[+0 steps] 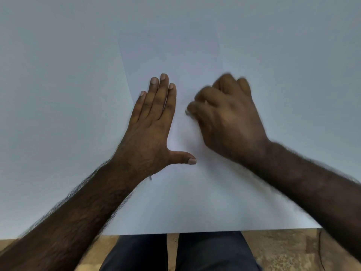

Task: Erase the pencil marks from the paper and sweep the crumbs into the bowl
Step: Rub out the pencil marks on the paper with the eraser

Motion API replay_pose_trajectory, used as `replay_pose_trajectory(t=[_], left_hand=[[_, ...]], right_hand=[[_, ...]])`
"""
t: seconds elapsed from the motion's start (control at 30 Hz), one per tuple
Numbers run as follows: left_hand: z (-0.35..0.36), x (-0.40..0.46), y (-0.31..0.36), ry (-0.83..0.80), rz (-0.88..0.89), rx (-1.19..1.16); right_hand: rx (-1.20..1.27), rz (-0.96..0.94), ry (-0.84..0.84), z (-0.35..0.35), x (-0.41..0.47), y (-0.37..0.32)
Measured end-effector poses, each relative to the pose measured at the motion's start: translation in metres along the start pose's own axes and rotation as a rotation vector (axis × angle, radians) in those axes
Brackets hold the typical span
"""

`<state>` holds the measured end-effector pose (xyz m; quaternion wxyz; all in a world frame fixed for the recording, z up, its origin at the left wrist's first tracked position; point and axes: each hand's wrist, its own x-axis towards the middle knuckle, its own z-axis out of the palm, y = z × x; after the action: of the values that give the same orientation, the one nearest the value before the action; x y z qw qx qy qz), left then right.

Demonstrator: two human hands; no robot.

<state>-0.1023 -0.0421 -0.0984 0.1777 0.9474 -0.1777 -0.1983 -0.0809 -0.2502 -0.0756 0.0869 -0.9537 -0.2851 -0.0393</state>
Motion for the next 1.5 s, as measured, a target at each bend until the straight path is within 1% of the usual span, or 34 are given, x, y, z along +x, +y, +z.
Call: replay_pose_trajectory(t=[0.13, 0.27, 0.43, 0.53, 0.63, 0.73, 0.83, 0.97, 1.03, 1.1, 1.17, 1.3, 1.37, 1.43, 1.5], left_hand=[[0.0, 0.0, 0.001, 0.008, -0.003, -0.014], [0.001, 0.001, 0.0, 0.004, 0.008, 0.013], [0.0, 0.001, 0.0, -0.014, 0.007, 0.027], [-0.006, 0.002, 0.009, -0.03, -0.011, -0.011], [-0.005, 0.006, 0.022, -0.035, 0.025, -0.018], [0.001, 0.008, 0.021, -0.047, 0.052, -0.02], [0.004, 0.006, 0.014, -0.039, 0.074, -0.038], [0.003, 0.003, 0.013, -0.026, 0.093, -0.026], [0.003, 0.001, 0.013, -0.01, 0.092, -0.027], [0.004, -0.002, 0.012, 0.013, 0.073, -0.03], [0.005, -0.006, 0.011, 0.023, 0.049, -0.03], [0.008, -0.017, 0.009, 0.044, 0.016, -0.01], [0.008, -0.02, 0.008, 0.039, 0.002, -0.005], [0.009, -0.021, 0.007, 0.036, -0.006, -0.01], [0.01, -0.02, 0.006, 0.038, -0.012, -0.012]], right_hand=[[0.113, -0.079, -0.159, -0.015, -0.053, -0.014], [0.18, -0.092, -0.203, -0.018, -0.069, -0.008], [0.279, 0.054, -0.163, -0.009, -0.072, -0.01], [0.336, 0.133, -0.167, -0.004, -0.078, -0.014], [0.378, 0.207, -0.18, -0.002, -0.079, -0.013], [0.415, 0.269, -0.158, 0.0, -0.08, -0.01], [0.392, 0.288, -0.126, 0.0, -0.084, -0.01], [0.344, 0.194, -0.124, 0.001, -0.089, -0.02], [0.297, 0.224, -0.071, 0.001, -0.086, -0.012], [0.26, 0.297, 0.001, 0.001, -0.083, 0.001], [0.254, 0.323, 0.029, 0.002, -0.081, 0.003], [0.276, 0.191, -0.037, 0.006, -0.083, -0.028], [0.258, 0.155, -0.027, 0.005, -0.077, -0.026], [0.191, 0.18, 0.022, 0.006, -0.063, -0.013], [0.14, 0.256, 0.068, 0.007, -0.05, 0.002]])
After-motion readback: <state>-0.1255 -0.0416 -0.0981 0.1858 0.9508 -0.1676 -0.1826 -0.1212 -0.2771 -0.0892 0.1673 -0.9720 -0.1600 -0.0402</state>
